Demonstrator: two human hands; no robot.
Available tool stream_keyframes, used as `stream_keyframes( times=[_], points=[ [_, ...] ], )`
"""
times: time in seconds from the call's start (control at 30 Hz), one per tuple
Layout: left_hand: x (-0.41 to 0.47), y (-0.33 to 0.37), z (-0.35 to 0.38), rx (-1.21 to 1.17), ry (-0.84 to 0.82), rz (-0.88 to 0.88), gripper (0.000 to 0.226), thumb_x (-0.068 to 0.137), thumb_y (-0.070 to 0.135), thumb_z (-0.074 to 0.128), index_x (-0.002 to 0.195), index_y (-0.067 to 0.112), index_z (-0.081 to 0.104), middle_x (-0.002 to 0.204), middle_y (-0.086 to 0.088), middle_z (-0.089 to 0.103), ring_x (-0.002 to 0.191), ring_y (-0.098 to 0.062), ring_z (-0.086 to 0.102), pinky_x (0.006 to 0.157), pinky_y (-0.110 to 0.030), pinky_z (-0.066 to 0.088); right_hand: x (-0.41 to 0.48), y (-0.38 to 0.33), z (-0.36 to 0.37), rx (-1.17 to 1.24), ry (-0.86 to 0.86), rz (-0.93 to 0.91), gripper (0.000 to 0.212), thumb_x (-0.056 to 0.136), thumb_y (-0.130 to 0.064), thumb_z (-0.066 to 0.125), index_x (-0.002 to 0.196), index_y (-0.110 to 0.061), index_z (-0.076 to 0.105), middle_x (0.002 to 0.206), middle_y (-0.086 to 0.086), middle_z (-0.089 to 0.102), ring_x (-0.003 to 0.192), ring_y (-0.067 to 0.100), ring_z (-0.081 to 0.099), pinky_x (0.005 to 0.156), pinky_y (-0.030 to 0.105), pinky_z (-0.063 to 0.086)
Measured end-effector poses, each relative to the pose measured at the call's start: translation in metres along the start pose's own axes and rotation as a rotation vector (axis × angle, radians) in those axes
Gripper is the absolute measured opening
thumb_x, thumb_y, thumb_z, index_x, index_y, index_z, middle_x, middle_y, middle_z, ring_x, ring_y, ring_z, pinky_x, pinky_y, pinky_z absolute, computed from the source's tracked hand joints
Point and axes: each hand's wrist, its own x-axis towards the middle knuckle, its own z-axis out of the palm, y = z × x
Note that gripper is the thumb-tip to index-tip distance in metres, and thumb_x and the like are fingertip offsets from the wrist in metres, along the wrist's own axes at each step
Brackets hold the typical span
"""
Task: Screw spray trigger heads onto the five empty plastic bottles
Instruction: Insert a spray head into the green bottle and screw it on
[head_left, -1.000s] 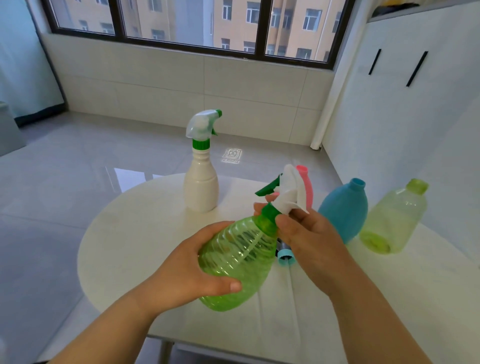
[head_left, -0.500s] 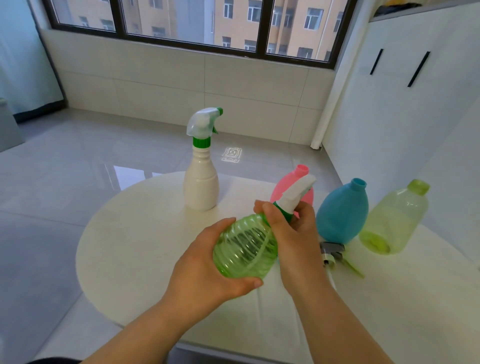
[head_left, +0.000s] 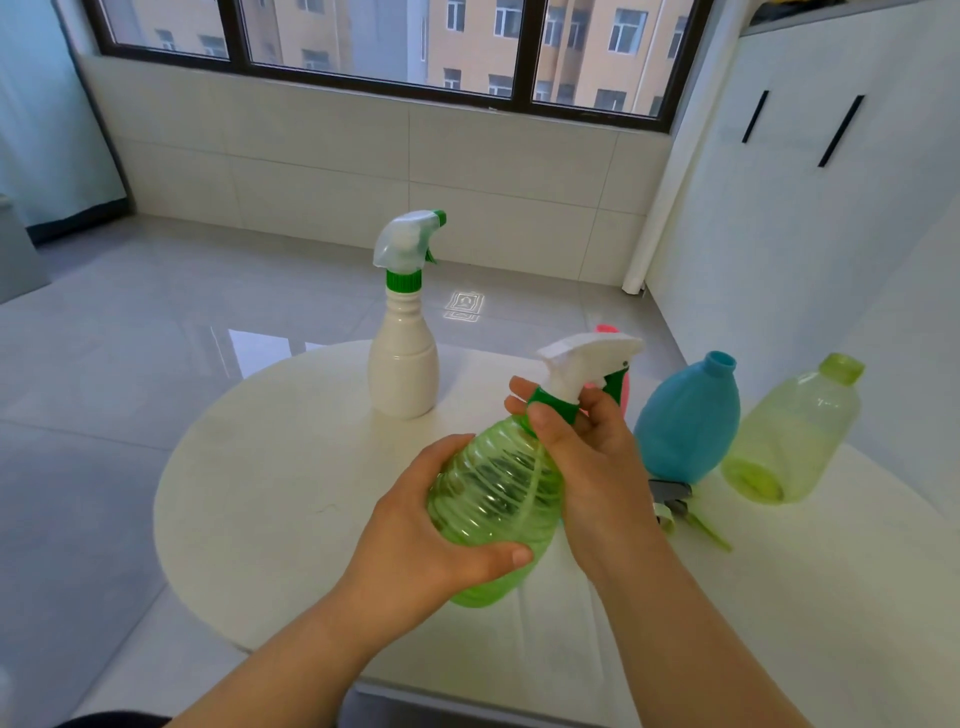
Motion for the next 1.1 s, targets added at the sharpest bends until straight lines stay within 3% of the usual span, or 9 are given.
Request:
stream_keyframes(
  times=[0.07,0.2,0.43,0.53,0.63,0.8,0.9,1.0,1.1],
  points=[
    [0.000,0.000,0.001,-0.015,-0.012,-0.003,0.066,0.030,0.042,0.075,0.092,0.044,0.052,0.090,0.040,0.061,0.082,0.013,0.059,0.062,0.000,0.043,-0.001,-0.001,0.001,-0.055,0.002,0.000,0.024,0.073,-0.020,0.067,0.091,-0.032,0.059,0.089,-0.019,0.073,0.093,0.006,0.066,0.089,0.035,0.050],
    [0.004,0.002,-0.003,-0.095,-0.090,-0.035,0.069,0.030,0.039,0.076,0.094,0.038,0.053,0.086,0.034,0.066,0.079,0.010,0.063,0.060,-0.002,0.045,-0.003,-0.009,-0.002,-0.108,-0.092,0.034,0.026,0.062,-0.048,0.056,0.085,-0.042,0.066,0.093,-0.021,0.072,0.095,0.006,0.065,0.091,0.037,0.049],
    [0.006,-0.002,-0.008,-0.323,-0.305,-0.115,0.099,0.021,0.054,0.086,0.109,0.020,0.057,0.092,0.004,0.074,0.088,-0.013,0.069,0.067,-0.019,0.053,0.000,-0.013,-0.011,0.125,-0.186,0.100,0.023,0.063,-0.037,0.058,0.081,-0.032,0.073,0.088,-0.010,0.075,0.085,0.008,0.068,0.081,0.032,0.055],
    [0.005,0.000,-0.007,-0.297,-0.265,-0.121,0.095,0.021,0.042,0.087,0.109,0.020,0.056,0.090,0.007,0.074,0.086,-0.011,0.069,0.066,-0.018,0.053,0.002,-0.009,-0.009,0.164,-0.122,0.100,0.024,0.052,-0.036,0.067,0.075,-0.033,0.073,0.079,-0.008,0.075,0.076,0.008,0.069,0.073,0.027,0.057],
    [0.004,0.000,-0.001,-0.179,-0.128,-0.082,0.070,0.033,0.027,0.081,0.098,0.031,0.055,0.082,0.025,0.071,0.077,0.003,0.066,0.060,-0.008,0.049,0.005,-0.003,-0.008,0.102,0.002,0.063,0.025,0.043,-0.034,0.071,0.068,-0.038,0.070,0.069,-0.014,0.072,0.069,0.003,0.067,0.064,0.022,0.055],
    [0.004,-0.003,0.001,-0.121,-0.088,-0.047,0.063,0.039,0.017,0.079,0.093,0.035,0.053,0.081,0.033,0.067,0.074,0.009,0.064,0.059,-0.004,0.046,0.007,0.001,-0.009,-0.031,-0.026,0.066,0.027,0.070,-0.016,0.070,0.067,-0.043,0.067,0.068,-0.016,0.070,0.075,0.007,0.065,0.078,0.035,0.049],
    [0.006,-0.003,-0.003,-0.167,-0.143,-0.056,0.069,0.031,0.030,0.079,0.096,0.032,0.056,0.083,0.024,0.071,0.078,0.003,0.066,0.062,-0.008,0.049,0.006,-0.003,-0.011,-0.132,-0.126,0.061,0.020,0.074,-0.027,0.064,0.077,-0.047,0.064,0.070,-0.024,0.068,0.074,-0.003,0.064,0.076,0.030,0.049],
    [0.009,-0.003,-0.007,-0.228,-0.199,-0.077,0.079,0.027,0.033,0.080,0.102,0.029,0.057,0.085,0.018,0.073,0.082,-0.003,0.068,0.063,-0.013,0.052,0.005,-0.008,-0.013,-0.232,-0.218,0.080,0.026,0.067,-0.041,0.055,0.084,-0.060,0.057,0.084,-0.032,0.066,0.088,-0.005,0.062,0.087,0.032,0.048],
    [0.009,-0.003,-0.009,-0.269,-0.249,-0.087,0.094,0.018,0.050,0.087,0.105,0.027,0.058,0.091,0.011,0.074,0.087,-0.010,0.069,0.065,-0.017,0.053,0.005,-0.011,-0.018,-0.149,-0.261,0.081,0.026,0.074,-0.036,0.051,0.090,-0.052,0.063,0.091,-0.023,0.070,0.095,0.001,0.063,0.092,0.036,0.046]
  ],
)
